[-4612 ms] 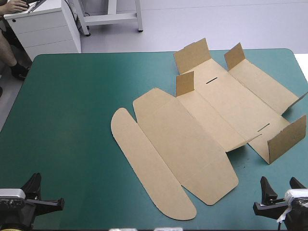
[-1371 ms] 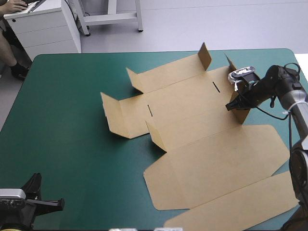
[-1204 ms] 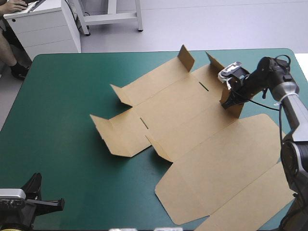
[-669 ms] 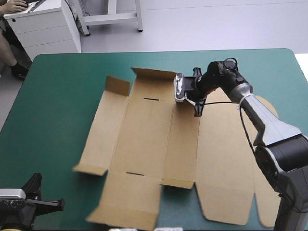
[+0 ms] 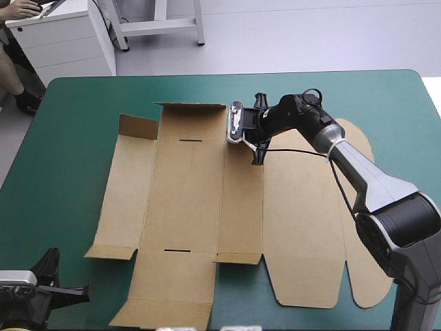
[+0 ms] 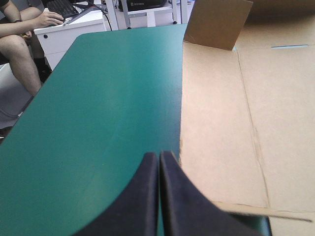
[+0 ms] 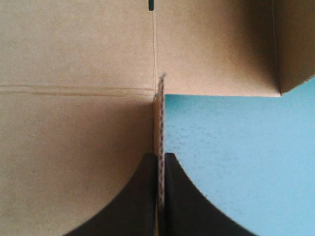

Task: Fold the box

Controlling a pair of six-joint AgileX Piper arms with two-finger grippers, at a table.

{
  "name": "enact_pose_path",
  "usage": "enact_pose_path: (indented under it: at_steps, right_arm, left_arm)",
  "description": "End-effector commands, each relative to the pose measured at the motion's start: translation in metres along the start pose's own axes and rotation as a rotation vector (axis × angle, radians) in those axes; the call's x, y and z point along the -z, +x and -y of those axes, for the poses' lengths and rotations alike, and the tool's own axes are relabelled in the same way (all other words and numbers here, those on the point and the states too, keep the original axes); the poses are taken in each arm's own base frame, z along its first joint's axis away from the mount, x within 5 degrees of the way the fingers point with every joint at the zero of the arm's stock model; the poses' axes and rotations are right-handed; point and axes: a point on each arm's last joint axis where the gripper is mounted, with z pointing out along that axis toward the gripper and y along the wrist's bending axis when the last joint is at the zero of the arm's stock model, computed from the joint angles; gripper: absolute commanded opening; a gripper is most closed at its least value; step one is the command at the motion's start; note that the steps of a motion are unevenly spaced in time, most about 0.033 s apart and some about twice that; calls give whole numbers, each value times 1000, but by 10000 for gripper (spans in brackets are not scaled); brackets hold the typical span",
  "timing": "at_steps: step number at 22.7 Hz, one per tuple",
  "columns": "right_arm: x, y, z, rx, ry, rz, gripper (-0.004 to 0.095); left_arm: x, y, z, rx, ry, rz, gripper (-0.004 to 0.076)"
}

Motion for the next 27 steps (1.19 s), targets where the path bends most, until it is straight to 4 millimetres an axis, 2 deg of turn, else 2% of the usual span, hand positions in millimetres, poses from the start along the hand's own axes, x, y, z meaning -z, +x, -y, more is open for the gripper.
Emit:
enact_pose_path:
  at_steps: [1,3,7,9,11,14,15,17,20,22,23,24,25,27]
  right_arm:
    - [10,-12,8,-49,52,65,-20]
    - [3,-13,4,-47,27,60,-20]
    - [2,-14,3,-39,22,60,-10]
    - [2,-13,3,-39,13,58,43]
    - [2,-13,2,-38,4,56,163]
    - [3,-14,2,-48,3,57,433]
    - [7,-16,5,-65,27,65,612]
    - [22,-21,7,-84,55,82,729]
    - [44,-26,9,-269,80,100,664]
    - [56,-25,8,-456,80,67,487]
    - [60,-22,8,-548,94,28,314]
    - [61,-17,10,-644,133,-14,85]
    - [62,-14,11,-706,157,-36,-28]
    - [63,-9,14,-856,215,-72,0]
  left_arm:
    - [7,-13,0,2,4,115,-10]
    - [7,-13,0,2,4,115,-10]
    - [7,-13,0,2,4,115,-10]
    - [7,-13,0,2,4,115,-10]
    - [7,-13,0,2,4,115,-10]
    - [7,-13,0,2,4,115,-9]
    - [7,-13,0,2,4,115,-10]
    - [7,-13,0,2,4,115,-10]
    - [7,-13,0,2,4,115,-10]
    - [7,-13,0,2,4,115,-10]
    - [7,-13,0,2,4,115,-9]
    - [7,-13,0,2,4,115,-9]
    - [7,-13,0,2,4,115,-9]
    - [7,-13,0,2,4,115,-6]
